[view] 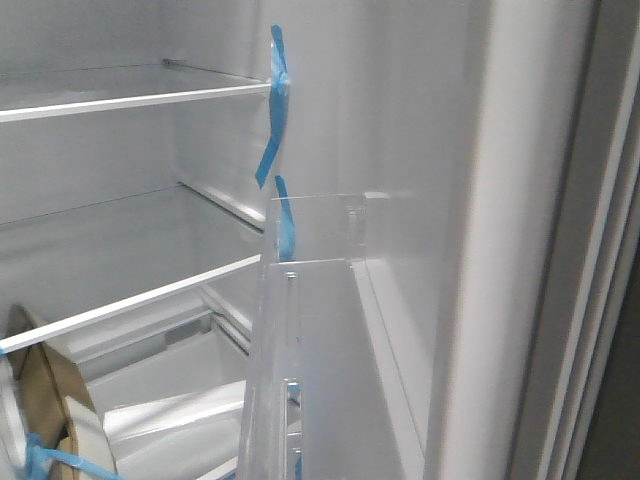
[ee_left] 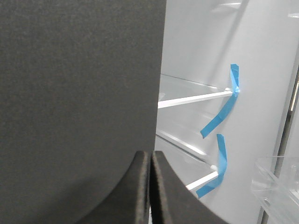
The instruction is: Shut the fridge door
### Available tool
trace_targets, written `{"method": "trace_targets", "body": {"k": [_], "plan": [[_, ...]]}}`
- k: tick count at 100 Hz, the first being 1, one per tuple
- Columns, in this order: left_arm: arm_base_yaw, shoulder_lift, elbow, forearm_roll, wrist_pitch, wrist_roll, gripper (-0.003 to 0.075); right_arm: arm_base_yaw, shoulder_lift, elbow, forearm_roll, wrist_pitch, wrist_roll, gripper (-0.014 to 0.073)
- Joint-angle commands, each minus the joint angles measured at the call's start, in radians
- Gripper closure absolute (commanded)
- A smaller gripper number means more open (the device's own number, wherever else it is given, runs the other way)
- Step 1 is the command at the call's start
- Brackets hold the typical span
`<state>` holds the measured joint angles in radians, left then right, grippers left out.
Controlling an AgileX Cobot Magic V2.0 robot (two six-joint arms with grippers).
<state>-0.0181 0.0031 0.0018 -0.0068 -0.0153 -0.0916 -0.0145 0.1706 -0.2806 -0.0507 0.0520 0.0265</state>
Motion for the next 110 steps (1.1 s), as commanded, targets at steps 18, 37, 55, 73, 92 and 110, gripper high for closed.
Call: {"method": "trace_targets", "body": {"k": [18, 37, 55, 73, 92, 110], "plan": [[-0.005, 0.019, 0.028, -0.002, -0.077, -0.003, 0.0741, 0.062, 0.204, -0.383, -0.011, 0.088, 0.002, 0.067], [-0.005, 0.019, 0.028, -0.002, -0.077, -0.003, 0.0741, 0.122, 0.267, -0.537, -0.011, 0.112, 0.002, 0.067], [-0.005, 0.019, 0.028, -0.002, -0.077, -0.003, 0.0741, 0.207, 0.287, -0.611, -0.011, 0.151, 0.002, 0.067], [-0.005, 0.019, 0.028, -0.002, -0.077, -0.003, 0.0741, 0.333, 0.287, -0.623, -0.01, 0.155, 0.002, 0.067], [-0.005, 0.019, 0.028, -0.002, -0.077, -0.003, 0.0741, 0.483, 0.287, -0.623, -0.01, 0.155, 0.002, 0.067], [-0.005, 0.019, 0.028, -0.002, -0.077, -0.003, 0.0741, 0.575, 0.305, -0.625, -0.01, 0.146, 0.002, 0.067]]}}
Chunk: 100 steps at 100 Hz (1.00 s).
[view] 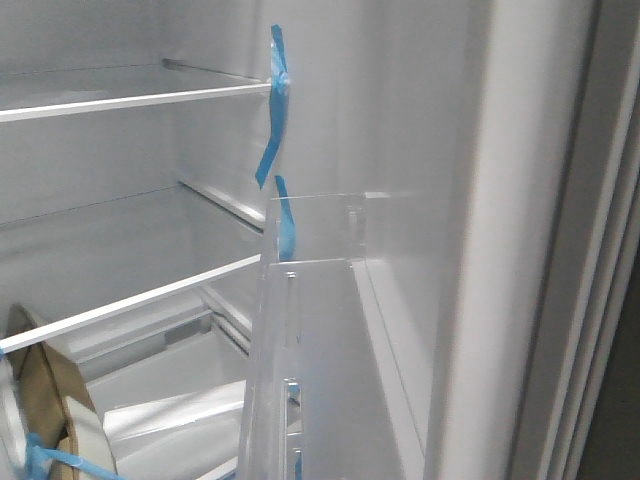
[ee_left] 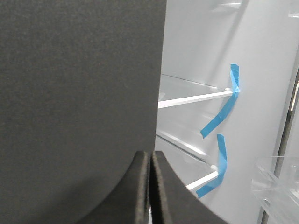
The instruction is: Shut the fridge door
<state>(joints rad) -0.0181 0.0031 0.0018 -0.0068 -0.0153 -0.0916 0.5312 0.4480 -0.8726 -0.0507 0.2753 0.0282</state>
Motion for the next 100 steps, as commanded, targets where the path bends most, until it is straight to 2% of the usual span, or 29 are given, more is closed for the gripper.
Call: {"method": "trace_targets", "body": {"k": [1, 28, 70, 100], "plan": [[-0.005, 0.019, 0.028, -0.002, -0.077, -0.003, 0.0741, 0.031, 0.03, -0.033, -0.01, -0.077, 0.0, 0.067], [-0.005, 0.019, 0.028, -0.002, -0.077, -0.003, 0.0741, 0.081, 0.09, -0.033, 0.022, -0.095, 0.001, 0.067], [-0.005, 0.019, 0.028, -0.002, -0.077, -0.003, 0.0741, 0.145, 0.249, -0.038, 0.038, -0.259, 0.004, 0.067], [-0.005, 0.019, 0.028, -0.002, -0.077, -0.003, 0.0741, 0.191, 0.437, -0.171, 0.038, -0.262, 0.004, 0.067]]}}
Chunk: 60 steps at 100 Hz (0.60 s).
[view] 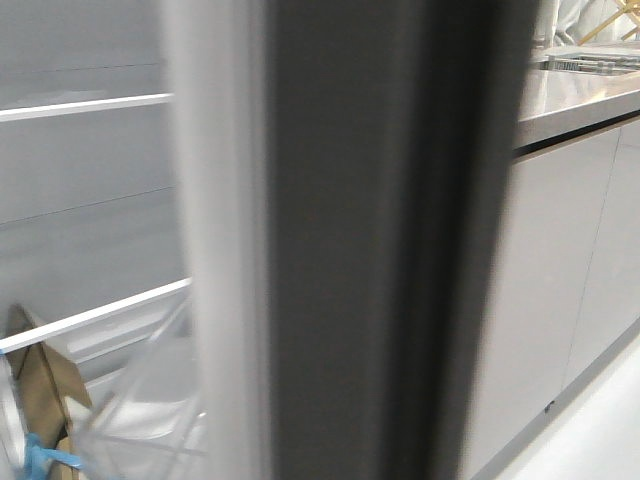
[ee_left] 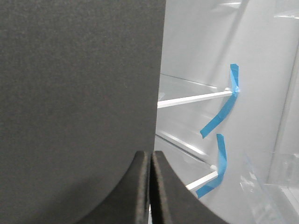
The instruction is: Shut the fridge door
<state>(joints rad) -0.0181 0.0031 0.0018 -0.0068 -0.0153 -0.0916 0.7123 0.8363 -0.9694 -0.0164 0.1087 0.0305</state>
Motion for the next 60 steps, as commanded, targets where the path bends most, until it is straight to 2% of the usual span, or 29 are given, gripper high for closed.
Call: {"method": "trace_targets", "body": {"k": [1, 32, 60], "plan": [[-0.005, 0.019, 0.028, -0.002, -0.077, -0.003, 0.0741, 0.011, 0.054, -0.078, 0.004, -0.095, 0.001, 0.067], [-0.005, 0.019, 0.028, -0.002, -0.077, -0.003, 0.0741, 0.066, 0.276, -0.278, 0.004, -0.095, 0.001, 0.067], [-0.005, 0.019, 0.028, -0.002, -0.077, -0.003, 0.0741, 0.066, 0.454, -0.421, 0.005, -0.101, 0.001, 0.067]]}}
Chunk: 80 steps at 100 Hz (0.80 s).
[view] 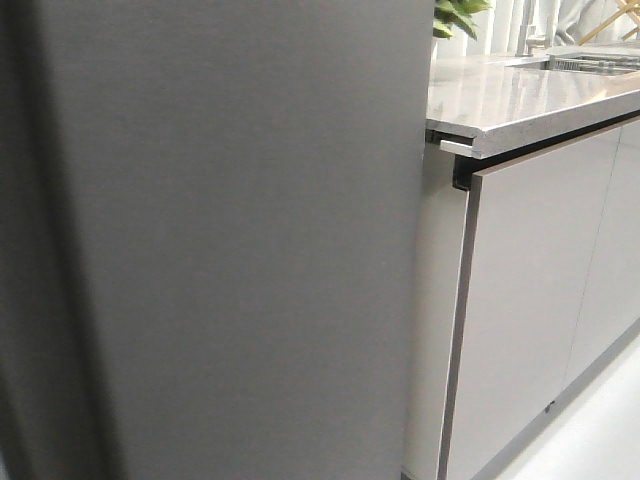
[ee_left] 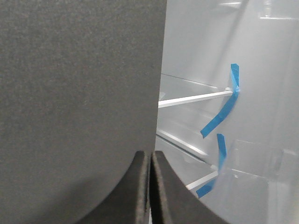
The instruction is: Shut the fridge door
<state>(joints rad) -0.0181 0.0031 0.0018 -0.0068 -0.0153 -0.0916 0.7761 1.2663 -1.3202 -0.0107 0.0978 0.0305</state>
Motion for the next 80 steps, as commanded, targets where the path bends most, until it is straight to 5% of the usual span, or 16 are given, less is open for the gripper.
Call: {"method": "trace_targets", "body": {"k": [1, 80], "plan": [[-0.005, 0.019, 0.028, -0.002, -0.077, -0.003, 0.0741, 0.003, 0.027, -0.073, 0.0, -0.091, 0.001, 0.067], [-0.005, 0.019, 0.028, -0.002, -0.077, -0.003, 0.0741, 0.003, 0.388, -0.357, 0.0, -0.165, 0.01, 0.067]]}}
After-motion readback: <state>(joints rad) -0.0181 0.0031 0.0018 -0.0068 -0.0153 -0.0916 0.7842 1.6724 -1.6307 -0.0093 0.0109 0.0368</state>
